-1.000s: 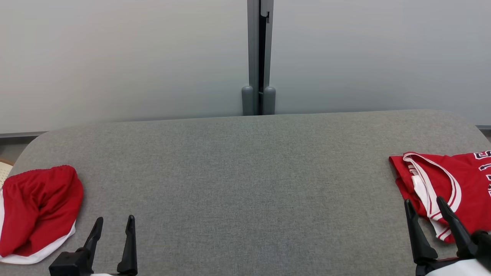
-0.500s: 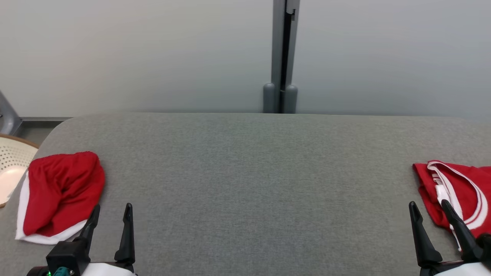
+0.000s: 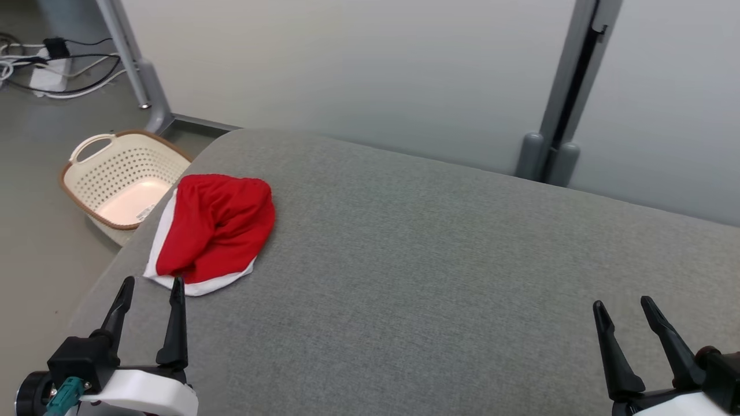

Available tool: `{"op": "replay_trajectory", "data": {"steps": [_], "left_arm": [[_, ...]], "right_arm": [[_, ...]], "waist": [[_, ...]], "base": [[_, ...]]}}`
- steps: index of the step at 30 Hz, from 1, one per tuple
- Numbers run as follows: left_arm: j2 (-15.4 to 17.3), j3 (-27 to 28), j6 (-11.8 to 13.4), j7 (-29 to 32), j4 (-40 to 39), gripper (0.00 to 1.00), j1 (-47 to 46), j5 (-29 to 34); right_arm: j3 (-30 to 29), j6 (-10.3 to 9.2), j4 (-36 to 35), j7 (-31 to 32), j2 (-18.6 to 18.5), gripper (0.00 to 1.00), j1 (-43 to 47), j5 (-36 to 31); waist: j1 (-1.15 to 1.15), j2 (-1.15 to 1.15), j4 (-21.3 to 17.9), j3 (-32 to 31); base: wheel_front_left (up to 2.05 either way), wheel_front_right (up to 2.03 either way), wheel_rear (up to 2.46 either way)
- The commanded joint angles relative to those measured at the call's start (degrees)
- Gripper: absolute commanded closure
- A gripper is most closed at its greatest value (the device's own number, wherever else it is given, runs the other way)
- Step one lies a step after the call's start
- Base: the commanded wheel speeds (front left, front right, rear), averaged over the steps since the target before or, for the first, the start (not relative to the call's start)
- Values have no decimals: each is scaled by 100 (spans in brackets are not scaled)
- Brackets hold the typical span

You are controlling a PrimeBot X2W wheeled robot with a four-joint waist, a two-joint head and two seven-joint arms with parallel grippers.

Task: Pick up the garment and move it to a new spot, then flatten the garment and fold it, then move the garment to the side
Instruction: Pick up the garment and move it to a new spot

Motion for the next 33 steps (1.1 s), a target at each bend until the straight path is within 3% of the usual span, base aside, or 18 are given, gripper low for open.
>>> {"op": "replay_trajectory", "data": {"steps": [1,15,21,25,33], "left_arm": [[12,19,-20,-43,6,0,-82,-29],[-88,-36,-54,-124,209,0,-297,-98],[-308,-111,-165,-139,558,0,-874,-219],[-507,-79,-301,-220,1204,0,-1537,-294],[-781,113,-750,-302,3278,0,-3043,-570]], "right_arm": [[20,-1,-18,-5,-18,0,-65,-46],[13,-1,-99,99,-101,0,-147,-10],[-17,-2,-432,284,-307,0,-422,-51],[-71,-2,-721,419,-525,0,-772,-45],[-245,-1,-1059,480,-841,0,-1370,14]], "waist": [[0,0,242,30],[0,0,298,155],[0,0,-19,890],[0,0,-322,1622],[0,0,-729,2831]], "base": [[0,0,0],[0,0,0],[0,0,0],[0,0,0],[0,0,0]]}}
